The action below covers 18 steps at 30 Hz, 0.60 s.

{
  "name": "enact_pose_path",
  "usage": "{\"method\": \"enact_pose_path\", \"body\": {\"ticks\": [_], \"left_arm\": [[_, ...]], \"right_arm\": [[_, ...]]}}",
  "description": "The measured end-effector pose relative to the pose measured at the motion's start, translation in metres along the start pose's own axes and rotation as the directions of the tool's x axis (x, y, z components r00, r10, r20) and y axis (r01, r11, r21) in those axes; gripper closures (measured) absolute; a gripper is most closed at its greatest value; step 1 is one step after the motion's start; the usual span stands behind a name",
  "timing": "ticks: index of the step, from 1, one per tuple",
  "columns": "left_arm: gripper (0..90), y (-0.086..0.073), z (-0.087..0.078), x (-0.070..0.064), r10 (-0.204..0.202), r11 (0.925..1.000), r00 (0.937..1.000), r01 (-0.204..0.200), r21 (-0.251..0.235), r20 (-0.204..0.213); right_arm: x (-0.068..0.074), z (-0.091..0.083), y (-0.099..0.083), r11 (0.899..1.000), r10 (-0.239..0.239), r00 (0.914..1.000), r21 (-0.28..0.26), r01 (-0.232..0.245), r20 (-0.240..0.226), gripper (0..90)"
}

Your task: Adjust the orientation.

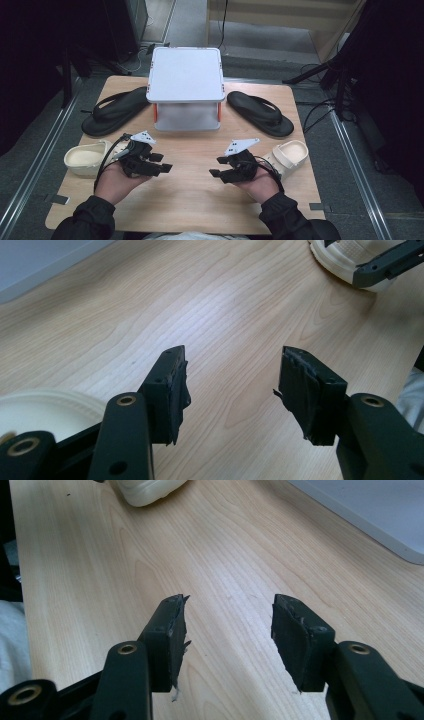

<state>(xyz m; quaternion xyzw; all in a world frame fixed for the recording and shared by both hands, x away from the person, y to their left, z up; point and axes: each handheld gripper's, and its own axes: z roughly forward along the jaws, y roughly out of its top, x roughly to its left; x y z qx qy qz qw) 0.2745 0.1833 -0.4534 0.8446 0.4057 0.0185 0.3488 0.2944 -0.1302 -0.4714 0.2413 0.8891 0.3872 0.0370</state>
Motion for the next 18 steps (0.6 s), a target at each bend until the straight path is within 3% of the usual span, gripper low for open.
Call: {"method": "enact_pose_path", "body": {"ticks": [6,18], "left_arm": [[44.2,-0.008,-0.013,0.007,-0.055,0.9983,0.9985,0.055,-0.022,-0.006],[46.0,-0.022,-0.033,0.017,-0.09,0.996,0.9939,0.089,-0.009,-0.064]], "right_arm": [[-0.004,0.005,0.003,1.0,0.005,0.9999,0.015,-0.005,-0.012,47.7],[-0.006,0.012,0.011,1.0,-0.012,0.999,0.021,0.013,-0.043,50.3]]}}
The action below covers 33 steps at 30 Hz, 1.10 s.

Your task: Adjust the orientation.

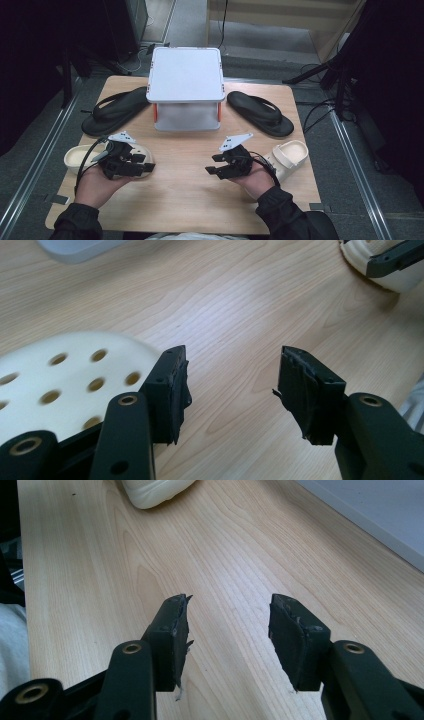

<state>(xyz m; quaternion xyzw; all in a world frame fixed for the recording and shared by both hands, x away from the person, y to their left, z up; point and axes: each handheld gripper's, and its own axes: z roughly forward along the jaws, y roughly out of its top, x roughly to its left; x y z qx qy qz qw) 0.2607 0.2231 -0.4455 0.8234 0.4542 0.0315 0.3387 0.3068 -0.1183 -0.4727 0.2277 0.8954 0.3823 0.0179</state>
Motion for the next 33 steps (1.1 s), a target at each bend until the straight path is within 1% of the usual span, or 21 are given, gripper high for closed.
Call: {"method": "enact_pose_path", "body": {"ticks": [1,2,6,8,9,10,13,14,15,16,17,20,21,22,25,26,28,29,30,32,33], "left_arm": [[46.4,-0.002,-0.004,0.003,-0.011,0.9999,0.9998,0.011,-0.003,-0.015],[46.8,-0.003,-0.007,0.005,-0.02,0.9998,0.9997,0.02,-0.006,-0.012],[47.5,-0.007,-0.015,0.01,-0.031,0.9995,0.9991,0.031,-0.006,-0.028],[47.5,-0.009,-0.02,0.013,-0.042,0.9991,0.9982,0.042,-0.004,-0.044],[47.5,-0.011,-0.025,0.016,-0.047,0.9989,0.9969,0.047,0.001,-0.064],[47.5,-0.011,-0.025,0.016,-0.047,0.9989,0.9969,0.047,0.001,-0.064],[47.5,-0.015,-0.034,0.024,-0.074,0.9972,0.994,0.074,0.001,-0.081],[47.5,-0.015,-0.034,0.024,-0.074,0.9972,0.994,0.074,0.001,-0.081],[47.5,-0.017,-0.038,0.028,-0.09,0.9959,0.9917,0.09,0.001,-0.093],[47.6,-0.018,-0.041,0.03,-0.093,0.9956,0.99,0.094,-0.004,-0.106],[47.7,-0.018,-0.041,0.03,-0.093,0.9956,0.99,0.094,-0.004,-0.106],[47.9,-0.019,-0.049,0.035,-0.111,0.9938,0.986,0.109,-0.018,-0.124],[47.8,-0.02,-0.055,0.038,-0.12,0.9928,0.9824,0.118,-0.024,-0.143],[47.8,-0.02,-0.055,0.038,-0.12,0.9928,0.9824,0.118,-0.024,-0.143],[47.7,-0.023,-0.064,0.047,-0.152,0.9883,0.976,0.148,-0.036,-0.156],[47.6,-0.024,-0.066,0.051,-0.161,0.9869,0.97,0.158,-0.035,-0.182],[47.3,-0.025,-0.068,0.057,-0.177,0.9841,0.9624,0.176,-0.027,-0.206],[47.0,-0.027,-0.066,0.064,-0.199,0.9796,0.955,0.201,-0.015,-0.22],[46.9,-0.027,-0.066,0.064,-0.199,0.9796,0.955,0.201,-0.015,-0.22],[46.8,-0.028,-0.063,0.069,-0.21,0.9768,0.9513,0.214,-0.006,-0.226],[46.7,-0.028,-0.06,0.071,-0.217,0.9751,0.9517,0.222,-0.004,-0.217]], "right_arm": [[0.0,0.001,0.001,1.0,-0.002,1.0,0.0,0.002,-0.001,50.3],[0.0,0.001,0.001,1.0,-0.004,1.0,0.001,0.004,-0.002,50.1],[0.001,0.003,0.002,1.0,-0.01,0.9999,0.008,0.01,-0.002,49.9],[0.001,0.005,0.003,1.0,-0.018,0.9998,0.011,0.018,-0.004,49.9],[0.002,0.006,0.003,1.0,-0.018,0.9998,0.015,0.018,-0.004,49.9],[0.002,0.007,0.003,1.0,-0.017,0.9998,0.018,0.017,-0.005,49.9],[0.002,0.008,0.004,1.0,-0.021,0.9997,0.023,0.021,-0.008,49.9],[0.002,0.008,0.004,1.0,-0.021,0.9997,0.023,0.021,-0.008,49.9],[0.002,0.009,0.004,1.0,-0.019,0.9998,0.023,0.019,-0.008,49.7],[0.002,0.009,0.004,1.0,-0.018,0.9998,0.024,0.018,-0.007,49.7],[0.002,0.009,0.004,1.0,-0.018,0.9998,0.024,0.018,-0.007,49.7],[0.001,0.009,0.004,0.999,-0.02,0.9998,0.025,0.02,-0.001,49.5],[0.001,0.008,0.003,1.0,-0.016,0.9999,0.024,0.016,0.0,49.4],[0.001,0.008,0.003,1.0,-0.016,0.9999,0.024,0.016,0.0,49.4],[0.001,0.009,0.003,1.0,-0.014,0.9999,0.026,0.014,0.001,49.2],[0.001,0.009,0.003,1.0,-0.014,0.9999,0.028,0.014,0.001,49.0],[0.002,0.01,0.003,0.999,-0.014,0.9999,0.033,0.014,0.002,49.0],[0.002,0.011,0.003,0.999,-0.02,0.9998,0.033,0.019,0.003,48.9],[0.002,0.011,0.003,0.999,-0.022,0.9998,0.035,0.022,0.002,48.9],[0.002,0.011,0.003,0.999,-0.023,0.9997,0.035,0.023,0.004,48.8],[0.002,0.012,0.003,0.999,-0.024,0.9997,0.036,0.024,0.005,48.8]]}}
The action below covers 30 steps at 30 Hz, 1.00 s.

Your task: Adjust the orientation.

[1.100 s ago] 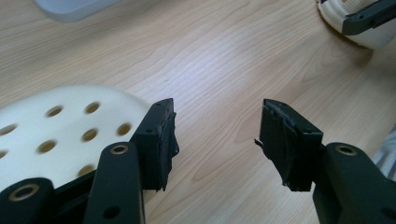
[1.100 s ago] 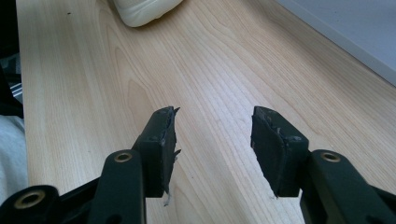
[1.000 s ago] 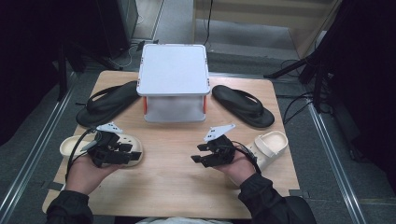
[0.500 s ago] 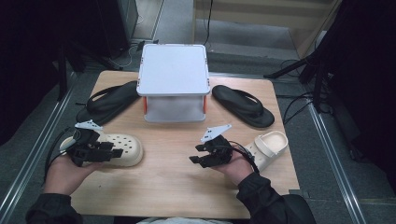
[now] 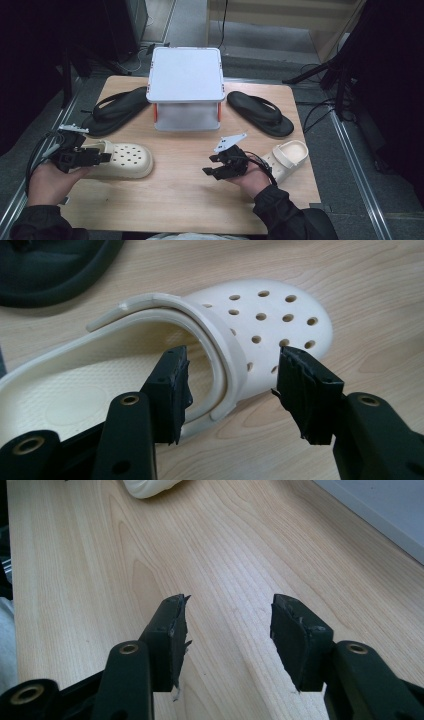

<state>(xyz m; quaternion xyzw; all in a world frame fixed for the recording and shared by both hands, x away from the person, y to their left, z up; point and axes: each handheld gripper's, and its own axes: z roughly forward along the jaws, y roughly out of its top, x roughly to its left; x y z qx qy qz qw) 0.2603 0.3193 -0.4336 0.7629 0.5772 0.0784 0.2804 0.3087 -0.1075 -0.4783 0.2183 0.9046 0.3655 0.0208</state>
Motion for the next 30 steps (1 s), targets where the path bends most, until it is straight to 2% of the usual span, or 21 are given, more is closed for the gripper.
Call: {"method": "enact_pose_path", "body": {"ticks": [4,8,9,11,15,16,18,22,26,28,30], "left_arm": [[46.7,0.004,0.015,0.003,-0.001,0.9994,1.0,0.001,0.036,-0.003],[47.7,0.009,0.031,0.007,0.002,0.9969,0.9999,-0.003,0.078,0.016],[48.8,0.009,0.033,0.008,-0.006,0.9974,0.9993,0.004,0.072,0.037],[52.6,0.011,0.036,0.008,0.003,0.9972,0.9977,-0.008,0.075,0.067],[57.8,0.014,0.035,0.008,-0.006,0.9958,0.9975,0.0,0.092,0.07],[60.0,0.014,0.035,0.009,-0.017,0.9963,0.9968,0.011,0.085,0.078],[68.5,0.015,0.033,0.01,-0.013,0.9972,0.9942,0.005,0.075,0.106],[75.7,0.018,0.028,0.003,-0.008,0.9977,0.9885,-0.002,0.067,0.151],[77.9,0.022,0.022,-0.008,0.007,0.9974,0.9892,-0.018,0.07,0.146],[78.0,0.024,0.018,-0.014,0.012,0.9979,0.9916,-0.02,0.061,0.129],[78.0,0.026,0.014,-0.017,0.009,0.9984,0.9899,-0.016,0.054,0.141]], "right_arm": [[0.0,0.001,0.0,1.0,0.001,1.0,0.003,-0.001,0.002,48.6],[0.001,0.002,0.0,1.0,-0.004,1.0,0.01,0.004,0.006,48.4],[0.002,0.003,0.0,1.0,-0.009,0.9999,0.012,0.009,0.007,48.3],[0.002,0.003,0.0,1.0,-0.008,0.9999,0.015,0.008,0.009,48.2],[0.002,0.003,0.0,1.0,-0.01,0.9999,0.015,0.01,0.011,48.2],[0.002,0.003,0.0,1.0,-0.01,0.9999,0.013,0.01,0.012,48.2],[0.002,0.003,0.0,1.0,-0.011,0.9999,0.013,0.011,0.012,48.2],[0.002,0.003,0.0,1.0,-0.009,0.9999,0.013,0.008,0.012,48.2],[0.002,0.004,0.0,1.0,-0.019,0.9997,0.018,0.019,0.013,48.2],[0.003,0.003,0.0,1.0,-0.015,0.9998,0.016,0.015,0.015,48.2],[0.003,0.003,0.0,1.0,-0.013,0.9998,0.014,0.013,0.013,48.2]]}}
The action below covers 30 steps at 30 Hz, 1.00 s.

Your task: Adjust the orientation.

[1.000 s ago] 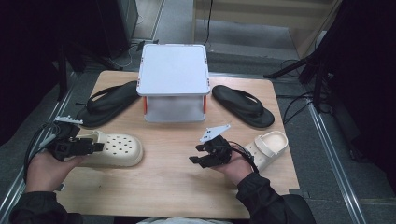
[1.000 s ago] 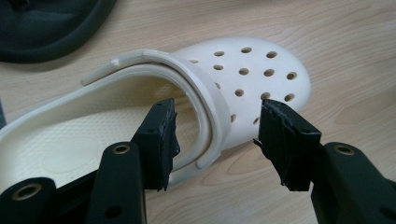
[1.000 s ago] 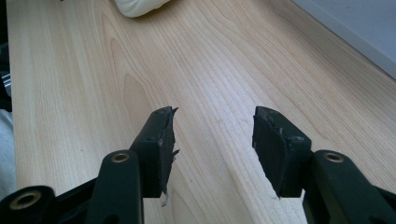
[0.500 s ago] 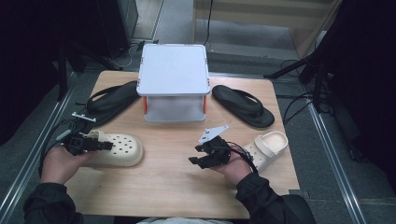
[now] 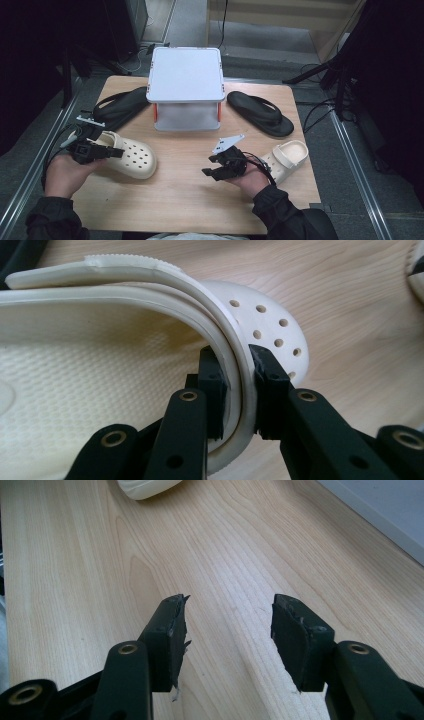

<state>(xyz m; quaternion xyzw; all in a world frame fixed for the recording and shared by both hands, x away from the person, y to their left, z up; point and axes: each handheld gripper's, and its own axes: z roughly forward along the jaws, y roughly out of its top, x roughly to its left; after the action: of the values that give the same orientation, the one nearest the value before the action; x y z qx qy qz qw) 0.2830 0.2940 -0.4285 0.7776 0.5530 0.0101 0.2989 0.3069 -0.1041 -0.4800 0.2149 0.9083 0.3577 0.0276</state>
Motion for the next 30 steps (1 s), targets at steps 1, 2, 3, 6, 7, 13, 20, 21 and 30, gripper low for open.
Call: {"method": "enact_pose_path", "body": {"ticks": [1,2,3,6,7,13,20,21,30], "left_arm": [[78.0,0.001,-0.002,-0.004,0.003,0.9999,1.0,-0.003,-0.012,0.003],[78.0,0.003,-0.004,-0.006,0.007,0.9999,0.9999,-0.006,-0.016,0.015],[78.0,0.003,-0.005,-0.009,0.007,0.9996,0.9998,-0.007,-0.027,0.019],[78.0,0.01,-0.004,-0.019,0.018,0.9992,0.9988,-0.017,-0.037,0.045],[77.8,0.012,-0.003,-0.022,0.02,0.9991,0.9985,-0.018,-0.037,0.051],[77.7,0.024,0.007,-0.042,0.036,0.9988,0.9965,-0.033,-0.036,0.075],[77.5,0.036,0.028,-0.069,0.091,0.9958,0.9881,-0.09,-0.016,0.124],[77.5,0.037,0.035,-0.075,0.104,0.9945,0.9847,-0.105,-0.005,0.139],[77.2,0.039,0.057,-0.095,0.129,0.991,0.9746,-0.133,0.01,0.183]], "right_arm": [[0.0,0.0,0.0,1.0,-0.002,1.0,-0.003,0.002,-0.001,48.2],[0.0,-0.001,0.001,1.0,-0.002,1.0,-0.009,0.002,-0.002,48.2],[0.0,-0.001,0.001,1.0,-0.002,1.0,-0.009,0.002,-0.002,48.2],[-0.001,-0.002,0.001,1.0,0.001,1.0,-0.02,-0.001,-0.006,48.2],[-0.001,-0.003,0.001,1.0,0.001,1.0,-0.026,-0.001,-0.006,48.2],[0.0,-0.007,0.001,0.999,0.002,1.0,-0.042,-0.002,-0.001,48.2],[0.003,-0.012,0.0,0.998,0.001,1.0,-0.061,-0.001,0.007,48.0],[0.003,-0.013,-0.001,0.998,0.003,0.9999,-0.064,-0.002,0.013,48.0],[0.004,-0.02,-0.005,0.996,0.022,0.9996,-0.091,-0.02,0.018,48.0]]}}
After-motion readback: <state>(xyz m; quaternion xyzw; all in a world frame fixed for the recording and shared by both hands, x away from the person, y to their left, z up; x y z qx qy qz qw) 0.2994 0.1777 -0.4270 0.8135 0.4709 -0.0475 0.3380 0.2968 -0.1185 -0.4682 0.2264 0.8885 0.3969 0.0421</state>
